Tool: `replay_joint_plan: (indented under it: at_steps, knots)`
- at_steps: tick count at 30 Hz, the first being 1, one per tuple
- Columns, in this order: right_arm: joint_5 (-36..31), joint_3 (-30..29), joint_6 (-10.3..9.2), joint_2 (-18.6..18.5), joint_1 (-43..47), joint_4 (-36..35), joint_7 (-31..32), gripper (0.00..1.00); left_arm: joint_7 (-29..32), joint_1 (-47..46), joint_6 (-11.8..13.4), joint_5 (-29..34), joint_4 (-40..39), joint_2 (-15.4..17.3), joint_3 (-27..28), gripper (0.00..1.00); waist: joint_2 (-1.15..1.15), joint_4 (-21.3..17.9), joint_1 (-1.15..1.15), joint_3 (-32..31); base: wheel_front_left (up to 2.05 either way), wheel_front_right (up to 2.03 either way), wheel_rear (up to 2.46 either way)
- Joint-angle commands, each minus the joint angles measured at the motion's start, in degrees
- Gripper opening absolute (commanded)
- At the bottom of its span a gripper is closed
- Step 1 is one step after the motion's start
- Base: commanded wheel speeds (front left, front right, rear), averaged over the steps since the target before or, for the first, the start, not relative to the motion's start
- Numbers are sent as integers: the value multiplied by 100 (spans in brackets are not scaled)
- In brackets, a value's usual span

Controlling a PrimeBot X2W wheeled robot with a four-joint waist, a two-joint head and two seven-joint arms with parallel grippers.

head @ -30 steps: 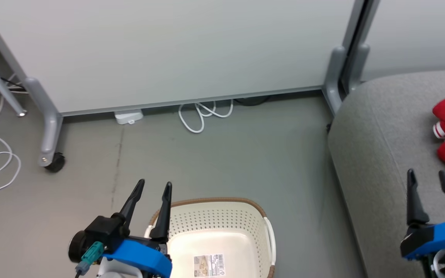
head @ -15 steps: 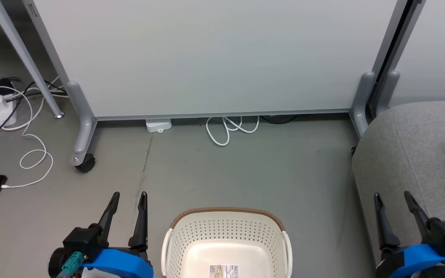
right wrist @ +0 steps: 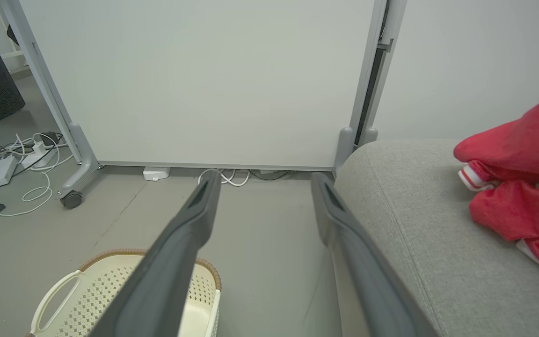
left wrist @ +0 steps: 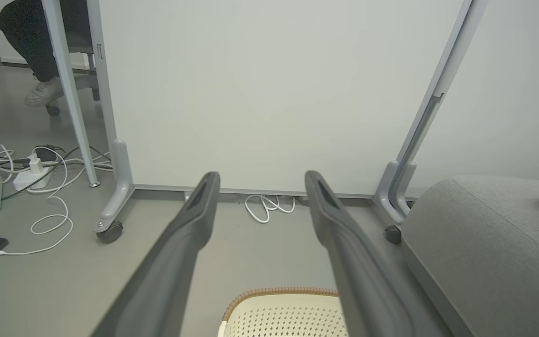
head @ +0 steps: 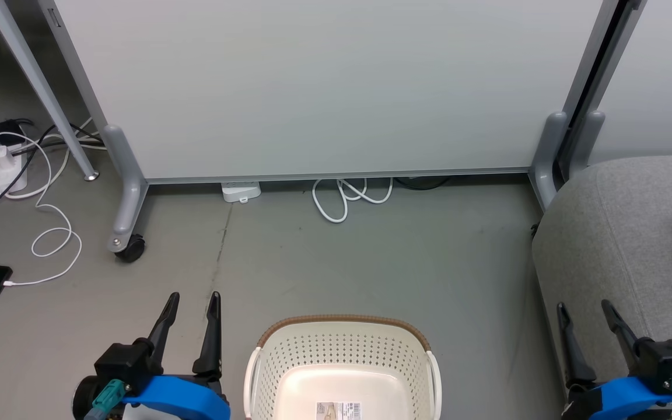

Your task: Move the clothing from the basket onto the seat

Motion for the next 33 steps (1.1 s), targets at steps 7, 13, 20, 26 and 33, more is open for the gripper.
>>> replay_joint_plan:
  at_steps: [7,13,20,26,33]
  knots:
    - [60,-22,1,25,97,54,-44,100,-16,28,-9,-65,6,-1,-104,100,0,33,0,-79,0,0,0]
    - [94,-22,0,27,56,227,-5,0,25,140,0,-77,100,-20,-122,0,0,61,0,-90,0,0,0]
    - [540,-79,0,43,2,418,131,0,149,248,8,-463,160,-56,-52,0,0,41,0,-86,0,0,0]
    - [1269,-49,0,40,-60,406,226,0,314,202,20,-1048,71,-80,89,0,0,10,0,-79,0,0,0]
    - [2255,-3,0,35,-140,381,346,0,542,143,39,-1847,-53,-113,283,0,0,-36,0,-67,0,0,0]
